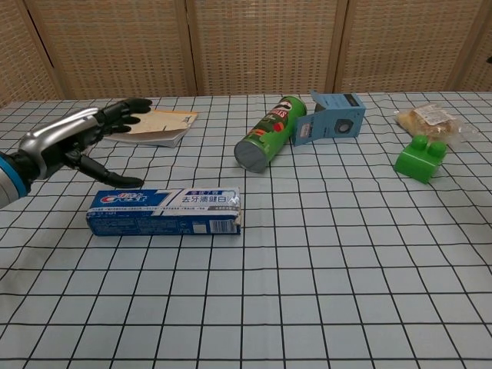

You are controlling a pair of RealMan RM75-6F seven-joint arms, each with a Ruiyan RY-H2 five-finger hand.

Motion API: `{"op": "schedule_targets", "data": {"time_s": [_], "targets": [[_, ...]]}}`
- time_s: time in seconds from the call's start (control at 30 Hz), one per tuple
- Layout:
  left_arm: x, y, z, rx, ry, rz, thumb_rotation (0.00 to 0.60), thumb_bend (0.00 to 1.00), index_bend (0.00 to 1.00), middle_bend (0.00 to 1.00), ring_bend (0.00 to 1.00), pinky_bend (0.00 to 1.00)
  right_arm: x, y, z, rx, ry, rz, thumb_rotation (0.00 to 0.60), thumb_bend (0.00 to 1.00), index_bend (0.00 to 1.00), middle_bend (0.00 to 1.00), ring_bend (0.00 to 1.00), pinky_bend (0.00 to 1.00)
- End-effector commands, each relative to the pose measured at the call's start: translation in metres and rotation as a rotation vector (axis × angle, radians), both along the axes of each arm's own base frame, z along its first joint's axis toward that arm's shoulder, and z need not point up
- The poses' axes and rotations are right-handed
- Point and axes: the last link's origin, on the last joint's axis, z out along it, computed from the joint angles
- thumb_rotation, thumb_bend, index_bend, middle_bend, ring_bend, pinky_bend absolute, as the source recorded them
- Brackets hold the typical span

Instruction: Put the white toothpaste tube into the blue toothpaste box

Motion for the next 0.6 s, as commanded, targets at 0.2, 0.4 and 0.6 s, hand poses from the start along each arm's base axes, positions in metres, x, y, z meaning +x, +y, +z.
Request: {"op": "schedule_targets", "data": {"time_s": [0.2,0.4,0.6], "targets": [[-0.030,-0.039,0.104,0.394,0.185,0.137,0.600,0.01,0.00,0.00,0.00,0.00,-0.013,0.032,0.010,-0.053,0.015,0.009,0.600,0.00,0.07,0.00,0.00,0.00],[-0.060,-0.099,0.146,0.502,0.398,0.369,0.600,0.01,0.00,0.00,0.00,0.00,-0.017,0.062,0.015,-0.076,-0.026,-0.073,0.600,0.00,0.02,0.00,0.00,0.00],[-0.073,-0.140,0.162,0.476,0.487,0.495,0.600,0.01,0.00,0.00,0.00,0.00,-0.022,0.081,0.012,-0.122,-0.045,-0.061,0.600,0.00,0.02,0.00,0.00,0.00]]}}
